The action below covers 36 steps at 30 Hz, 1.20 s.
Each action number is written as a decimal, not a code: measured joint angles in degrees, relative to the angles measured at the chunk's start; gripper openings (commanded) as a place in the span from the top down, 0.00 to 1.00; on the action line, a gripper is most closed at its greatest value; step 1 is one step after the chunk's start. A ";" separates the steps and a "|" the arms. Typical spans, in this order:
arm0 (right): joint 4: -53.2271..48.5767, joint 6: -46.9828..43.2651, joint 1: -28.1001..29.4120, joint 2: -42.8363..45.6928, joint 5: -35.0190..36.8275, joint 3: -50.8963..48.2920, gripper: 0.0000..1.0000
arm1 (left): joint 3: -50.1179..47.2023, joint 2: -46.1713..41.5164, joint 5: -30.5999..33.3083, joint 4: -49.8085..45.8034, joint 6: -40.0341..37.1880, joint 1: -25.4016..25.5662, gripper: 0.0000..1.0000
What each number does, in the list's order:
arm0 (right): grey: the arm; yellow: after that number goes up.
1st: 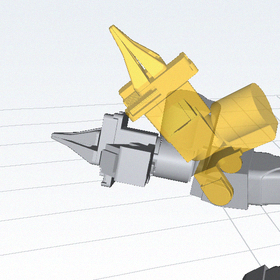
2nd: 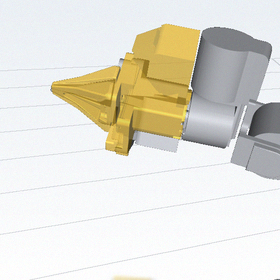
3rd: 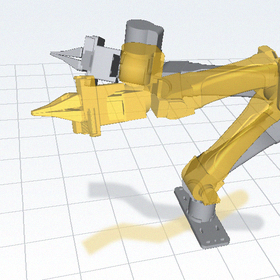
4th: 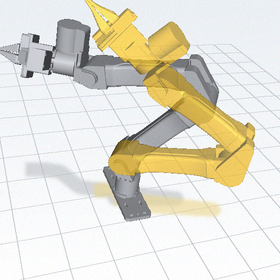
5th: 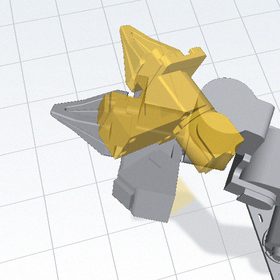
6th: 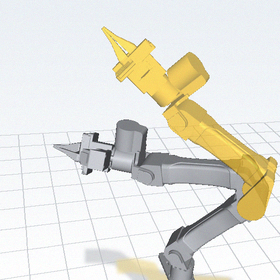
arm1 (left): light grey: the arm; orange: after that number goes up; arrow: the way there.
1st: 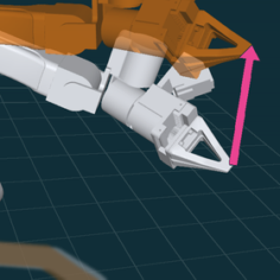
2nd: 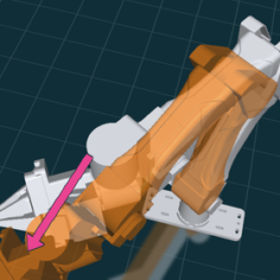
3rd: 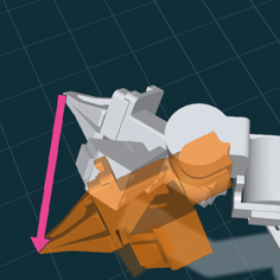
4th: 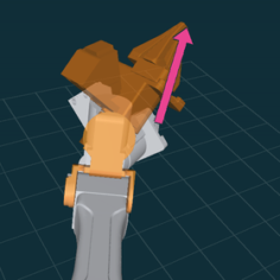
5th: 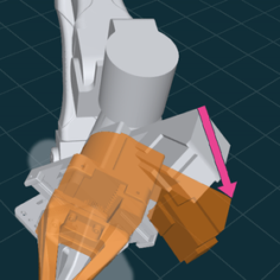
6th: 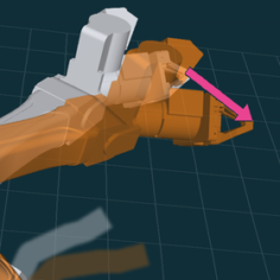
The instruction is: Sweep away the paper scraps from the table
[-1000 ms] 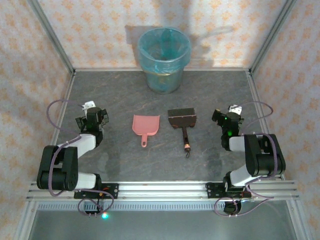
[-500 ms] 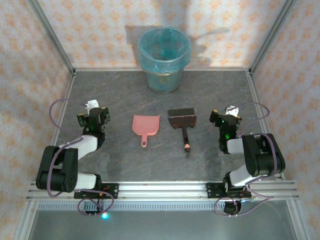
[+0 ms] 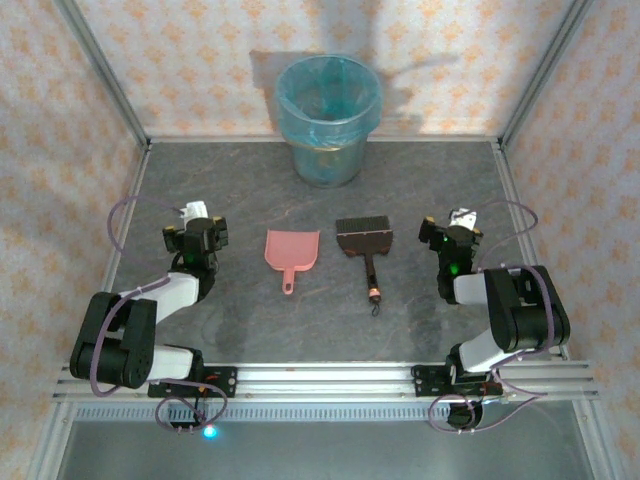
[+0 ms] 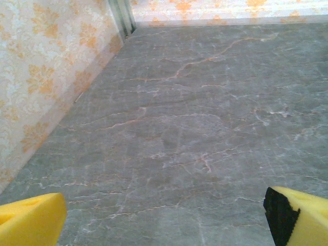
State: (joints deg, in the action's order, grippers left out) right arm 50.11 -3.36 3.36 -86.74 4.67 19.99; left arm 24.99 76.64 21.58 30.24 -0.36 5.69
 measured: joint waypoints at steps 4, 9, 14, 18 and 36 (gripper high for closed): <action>0.00 -0.20 0.07 0.00 0.00 0.00 0.01 | -0.70 0.11 -0.17 2.67 1.03 0.37 0.00; 0.00 -0.39 0.28 0.00 0.02 0.00 0.01 | -1.95 3.74 0.42 7.96 1.86 0.61 0.00; 0.00 -0.39 0.48 0.00 0.02 0.00 0.01 | -2.36 5.05 0.98 9.68 1.68 1.36 0.00; 0.00 -0.42 0.48 0.00 0.04 0.00 0.01 | -5.84 7.48 0.35 18.82 0.09 3.10 0.00; -3.85 0.28 -1.62 -0.55 -1.60 2.67 0.01 | -2.16 9.35 -4.87 14.93 0.96 -1.20 0.00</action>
State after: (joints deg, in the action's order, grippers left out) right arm 46.26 -3.07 1.74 -87.29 3.07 22.65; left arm 22.83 86.00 16.71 45.17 0.60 4.49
